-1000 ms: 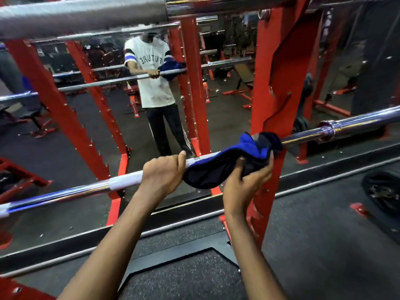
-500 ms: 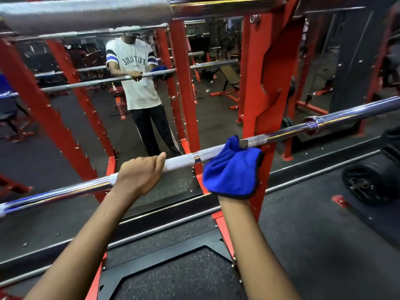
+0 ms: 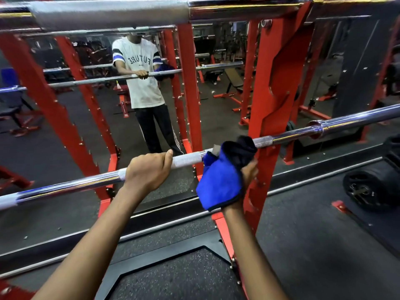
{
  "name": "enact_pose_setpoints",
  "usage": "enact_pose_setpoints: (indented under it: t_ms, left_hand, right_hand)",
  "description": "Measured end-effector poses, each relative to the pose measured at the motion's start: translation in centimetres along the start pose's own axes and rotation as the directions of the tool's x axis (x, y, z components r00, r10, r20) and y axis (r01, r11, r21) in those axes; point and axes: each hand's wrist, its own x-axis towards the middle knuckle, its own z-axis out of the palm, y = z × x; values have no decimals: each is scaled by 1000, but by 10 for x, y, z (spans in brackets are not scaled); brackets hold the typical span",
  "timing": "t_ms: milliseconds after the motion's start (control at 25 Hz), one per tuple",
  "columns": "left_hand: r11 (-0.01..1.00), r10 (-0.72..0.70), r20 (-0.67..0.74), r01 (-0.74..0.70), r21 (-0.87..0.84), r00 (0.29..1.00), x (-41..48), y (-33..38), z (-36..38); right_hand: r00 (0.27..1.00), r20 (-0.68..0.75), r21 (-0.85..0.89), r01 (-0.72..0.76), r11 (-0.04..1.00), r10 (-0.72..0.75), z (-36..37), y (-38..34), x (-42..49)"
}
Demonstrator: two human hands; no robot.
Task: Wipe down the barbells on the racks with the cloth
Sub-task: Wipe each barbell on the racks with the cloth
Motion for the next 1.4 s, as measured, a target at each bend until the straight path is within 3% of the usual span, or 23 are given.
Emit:
enact_pose_setpoints:
  t_ms: [40,80,160,440,520,640,680,840,920,1000,1080,1160,1200,1320,1400]
  left_hand:
    - [1000,0,0,0,-17,1000,0,-1,0]
    - [999,9,-8,-9,-35,1000,0,-2,0]
    - [998,45,-29,-46,-41,999,-3,-4,0]
    - [997,58,-49,-56,50,997,-25,-37,4]
    - [997,48,-64,-44,59,997,-28,-42,1]
    - [999,-12,-49,15,46,999,-30,-55,-5]
    - [998,-39,-54,41,39,998,-32,-62,-6]
    - [995,-58,-61,63,79,996,-35,-78,-10]
    - [995,-50,-58,55,85,997,-36,-77,-6]
    - [996,-60,-37,62,63,998,-33,-77,-5]
    - [999,-34,-35,35,23,999,-33,-80,-4]
    - [1000,-17,-49,17,-9,999,-37,-90,-4]
    - [1000,-30,-54,30,-4,998,-40,-99,-7]
    - [987,-149,-4,149,55,989,-46,-137,-13]
    - [985,-98,91,83,153,991,-45,-153,-10]
  right_hand:
    - [985,-33,-226,155,962,-167,3,4,1]
    - [954,40,-413,286,865,-297,4,3,1]
    - [914,179,-641,389,662,-364,10,0,6]
    - [898,159,-750,380,541,-411,18,-5,37]
    - [824,327,-708,538,459,-462,38,-2,14]
    - [652,582,-565,754,336,-486,39,4,3]
    - [639,585,-552,765,333,-499,35,5,12]
    - [815,393,-683,568,458,-426,34,-5,42]
    - [838,397,-708,539,456,-374,51,-15,28]
    - [777,541,-615,627,479,-321,72,-23,1]
    - [649,712,-450,714,536,-267,85,-26,-18]
    - [601,762,-374,712,594,-242,84,-24,-14]
    - [626,739,-376,688,620,-247,77,-22,-5]
    - [789,557,-450,548,705,-258,51,-11,19]
    - [826,511,-532,522,667,-239,58,-14,15]
